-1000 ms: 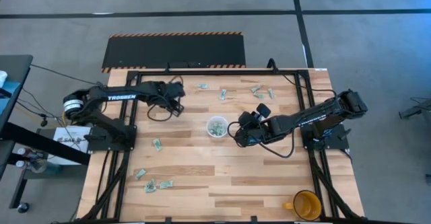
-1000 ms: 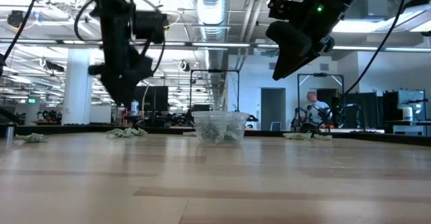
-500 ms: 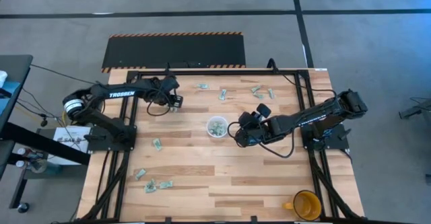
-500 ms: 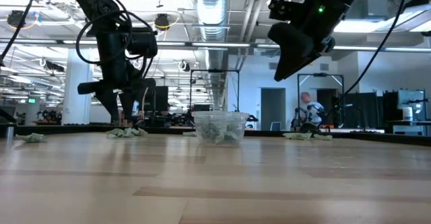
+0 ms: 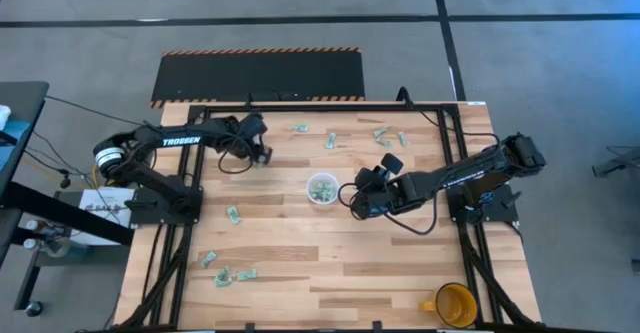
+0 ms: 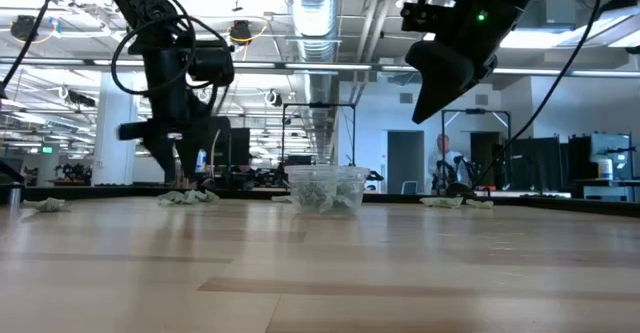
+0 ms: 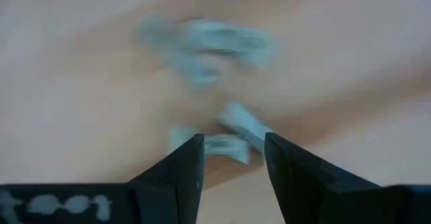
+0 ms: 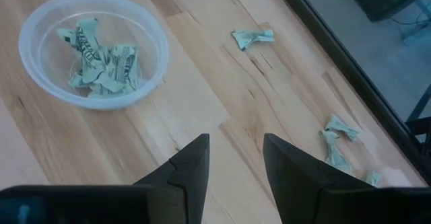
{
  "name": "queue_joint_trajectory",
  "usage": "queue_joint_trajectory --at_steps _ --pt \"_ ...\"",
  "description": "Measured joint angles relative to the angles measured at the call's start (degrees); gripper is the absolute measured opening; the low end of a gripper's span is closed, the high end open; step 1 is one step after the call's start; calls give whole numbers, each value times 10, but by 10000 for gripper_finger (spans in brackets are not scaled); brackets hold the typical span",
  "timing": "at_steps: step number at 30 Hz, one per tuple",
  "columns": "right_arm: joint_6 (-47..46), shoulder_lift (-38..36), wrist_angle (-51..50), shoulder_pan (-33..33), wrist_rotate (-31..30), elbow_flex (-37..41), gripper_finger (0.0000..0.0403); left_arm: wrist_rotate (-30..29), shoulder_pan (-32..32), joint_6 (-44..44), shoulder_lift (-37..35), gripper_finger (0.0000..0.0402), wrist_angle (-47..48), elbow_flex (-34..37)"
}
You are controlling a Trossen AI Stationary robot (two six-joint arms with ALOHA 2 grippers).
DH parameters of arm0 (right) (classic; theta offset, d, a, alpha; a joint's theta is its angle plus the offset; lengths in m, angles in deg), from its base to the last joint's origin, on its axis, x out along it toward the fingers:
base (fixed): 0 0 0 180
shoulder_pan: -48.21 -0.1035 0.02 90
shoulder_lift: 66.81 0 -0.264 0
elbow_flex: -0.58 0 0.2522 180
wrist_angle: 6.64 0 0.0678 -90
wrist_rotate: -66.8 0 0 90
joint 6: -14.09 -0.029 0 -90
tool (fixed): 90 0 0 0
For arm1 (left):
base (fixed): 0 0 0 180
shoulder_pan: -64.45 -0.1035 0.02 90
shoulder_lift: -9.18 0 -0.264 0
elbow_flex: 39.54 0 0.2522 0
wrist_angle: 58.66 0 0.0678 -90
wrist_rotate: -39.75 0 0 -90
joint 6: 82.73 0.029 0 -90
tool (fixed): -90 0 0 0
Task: Pick and place Stevia / Truvia into bins
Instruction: Put the green stevia packet into the transparent container
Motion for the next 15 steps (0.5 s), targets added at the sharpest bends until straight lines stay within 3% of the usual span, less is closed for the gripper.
queue_joint_trajectory --at_steps 3,15 --pt "0 0 0 0 1 0 132 -20 -1 -145 0 146 -4 8" --pt "0 0 -28 0 13 0 134 2 22 -226 0 146 -26 25"
